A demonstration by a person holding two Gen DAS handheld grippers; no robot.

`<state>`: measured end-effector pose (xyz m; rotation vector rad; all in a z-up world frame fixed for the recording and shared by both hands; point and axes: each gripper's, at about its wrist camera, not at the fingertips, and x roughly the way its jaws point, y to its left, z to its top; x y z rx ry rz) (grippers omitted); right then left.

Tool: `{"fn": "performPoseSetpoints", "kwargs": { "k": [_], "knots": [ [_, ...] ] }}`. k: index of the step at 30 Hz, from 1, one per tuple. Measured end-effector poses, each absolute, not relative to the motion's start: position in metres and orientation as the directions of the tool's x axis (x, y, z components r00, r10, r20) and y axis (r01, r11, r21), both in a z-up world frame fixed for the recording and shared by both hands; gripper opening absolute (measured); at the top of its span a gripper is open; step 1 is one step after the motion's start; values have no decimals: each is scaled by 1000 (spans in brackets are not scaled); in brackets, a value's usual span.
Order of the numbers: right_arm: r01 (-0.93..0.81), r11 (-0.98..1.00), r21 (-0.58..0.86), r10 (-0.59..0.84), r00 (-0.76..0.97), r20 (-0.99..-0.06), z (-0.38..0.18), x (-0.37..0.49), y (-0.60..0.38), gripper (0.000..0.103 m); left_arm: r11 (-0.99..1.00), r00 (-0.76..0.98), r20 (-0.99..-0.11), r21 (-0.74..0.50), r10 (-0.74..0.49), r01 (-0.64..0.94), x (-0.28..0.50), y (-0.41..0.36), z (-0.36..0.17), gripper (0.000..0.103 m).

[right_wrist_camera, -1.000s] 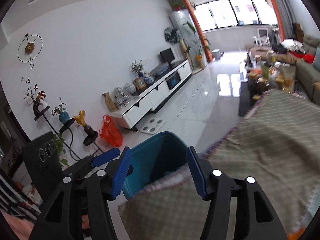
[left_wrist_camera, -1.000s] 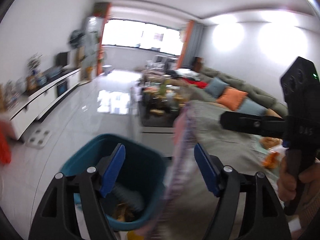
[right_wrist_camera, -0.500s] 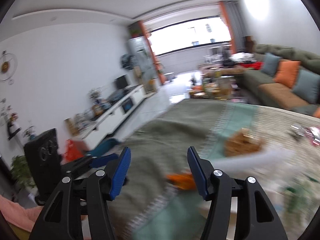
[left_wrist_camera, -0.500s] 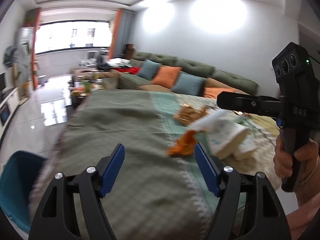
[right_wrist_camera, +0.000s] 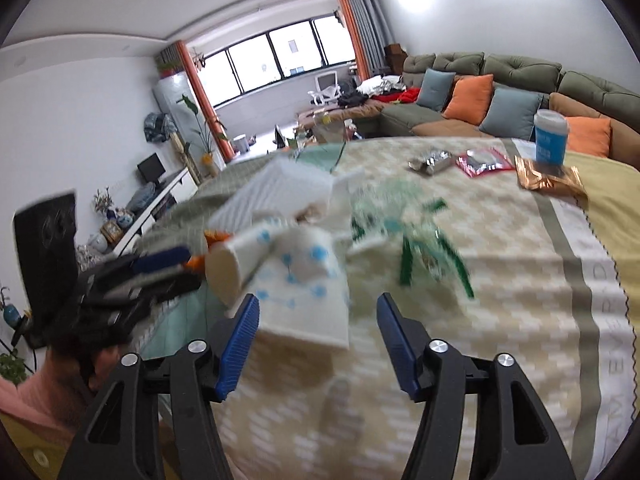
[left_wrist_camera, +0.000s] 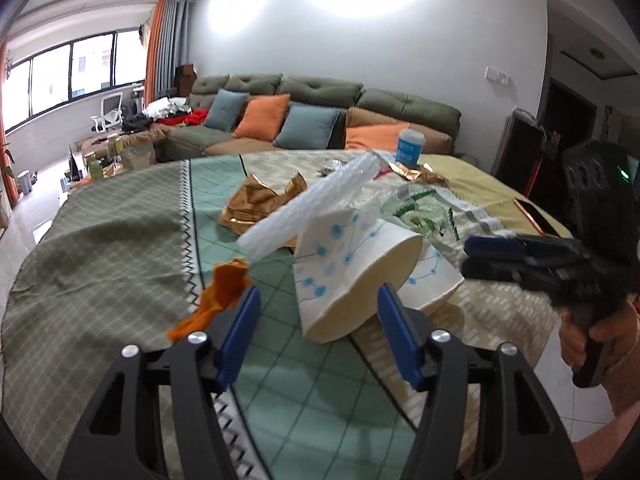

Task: Collect trash
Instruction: 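Grasp a blue-dotted paper cup with the left tool while the right tool grasps another cup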

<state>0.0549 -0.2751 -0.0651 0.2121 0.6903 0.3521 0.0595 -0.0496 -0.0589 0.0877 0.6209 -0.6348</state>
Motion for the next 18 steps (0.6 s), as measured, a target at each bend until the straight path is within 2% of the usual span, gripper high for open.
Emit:
{"fn": "performPoseSetpoints", "kwargs": {
  "k": [5,8,10,11,13,16,18],
  "knots": [
    [-265,926,270,377,702,-605,-78,52,-271,63,806,602,-612,-102,-513,583,72,-62,-66,49],
    [-254,930,267,367,697,-616,-85,54,-268,61,808,593,-626,-103,-506,581,76,-66,-68,36],
    [-252,927,277,372,694,-617,-89,59,-269,53,808,585,-632,-116,-508,577,80,-66,-70,26],
    [-253,926,282,376,693,-615,-90,58,-268,45,811,585,-633,-120,-507,573,81,-66,-70,24],
    [-254,924,285,379,698,-607,-89,58,-268,41,813,589,-632,-118,-504,570,82,-66,-70,10],
    [-252,924,286,378,710,-594,-86,56,-271,27,806,590,-623,-112,-513,581,78,-66,-69,8],
    [-252,924,288,378,715,-588,-82,53,-272,13,800,597,-612,-101,-519,592,74,-66,-66,8]
  ]
}}
